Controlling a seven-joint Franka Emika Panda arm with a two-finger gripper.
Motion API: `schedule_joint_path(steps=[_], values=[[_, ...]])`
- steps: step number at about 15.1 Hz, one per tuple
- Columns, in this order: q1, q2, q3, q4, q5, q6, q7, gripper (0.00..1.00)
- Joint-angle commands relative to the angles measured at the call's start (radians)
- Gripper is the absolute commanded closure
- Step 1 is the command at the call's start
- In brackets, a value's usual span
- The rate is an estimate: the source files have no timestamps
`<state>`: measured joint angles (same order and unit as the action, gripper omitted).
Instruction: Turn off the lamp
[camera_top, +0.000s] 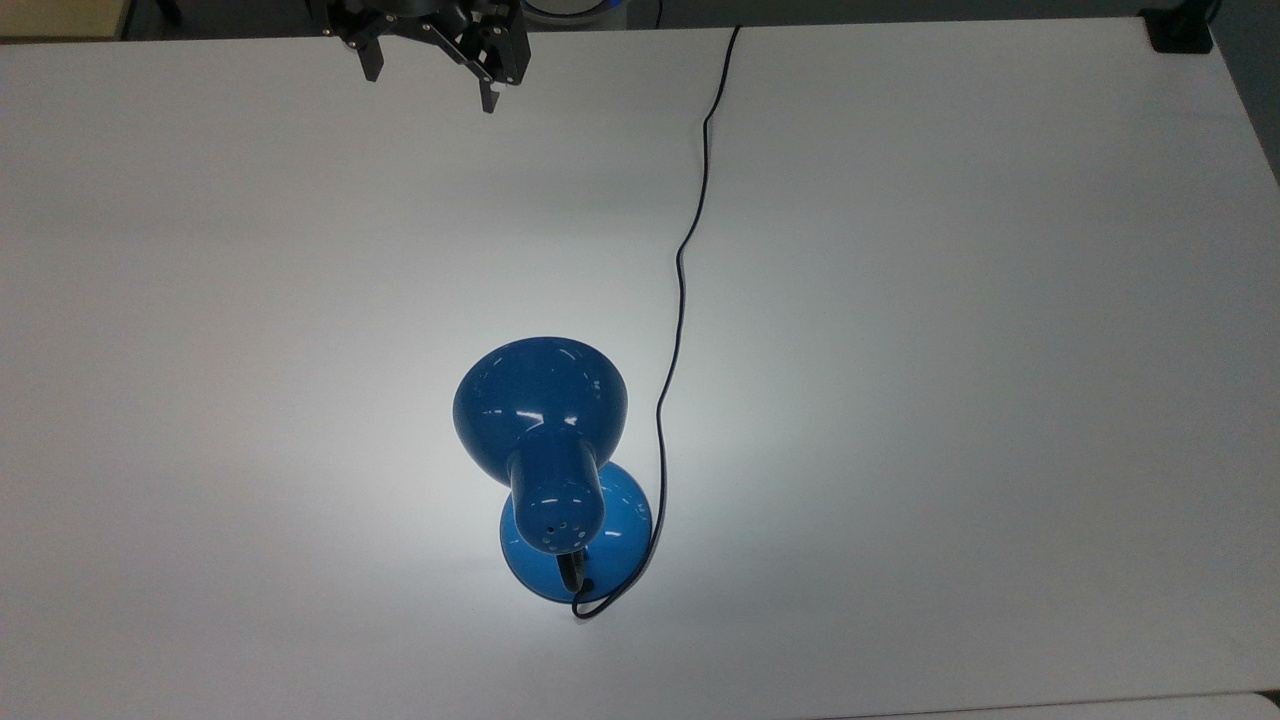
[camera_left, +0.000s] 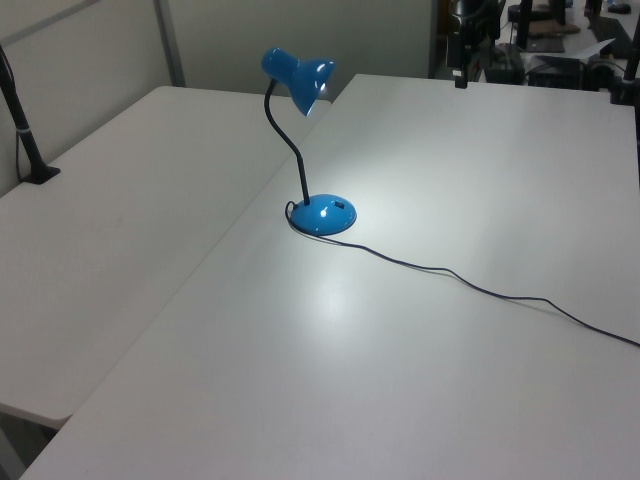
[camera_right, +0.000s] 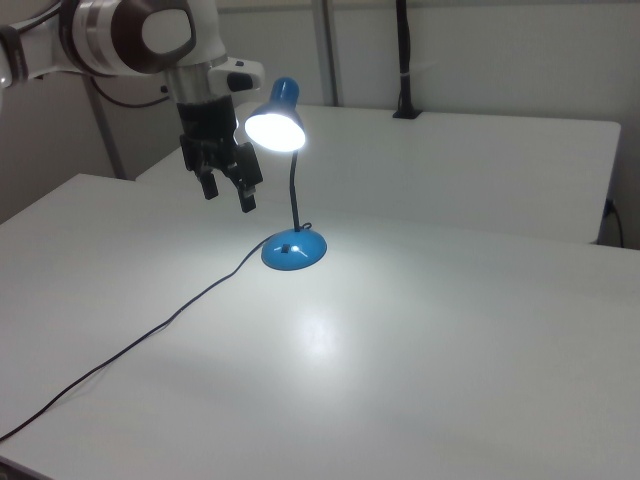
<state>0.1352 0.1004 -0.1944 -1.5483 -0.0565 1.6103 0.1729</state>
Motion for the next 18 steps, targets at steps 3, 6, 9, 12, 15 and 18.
schedule_joint_path(steps=[3,6,9,12,15,18], values=[[0.009,-0.010,0.003,-0.021,0.030,0.054,-0.036,0.00],[0.009,-0.010,0.003,-0.019,0.030,0.051,-0.038,0.00],[0.009,-0.011,0.003,-0.019,0.030,0.048,-0.038,0.00],[0.009,-0.011,0.003,-0.019,0.027,0.049,-0.041,0.00],[0.009,-0.008,0.001,-0.019,0.021,0.054,-0.050,0.00],[0.009,0.005,-0.002,-0.016,0.009,0.056,-0.052,0.00]])
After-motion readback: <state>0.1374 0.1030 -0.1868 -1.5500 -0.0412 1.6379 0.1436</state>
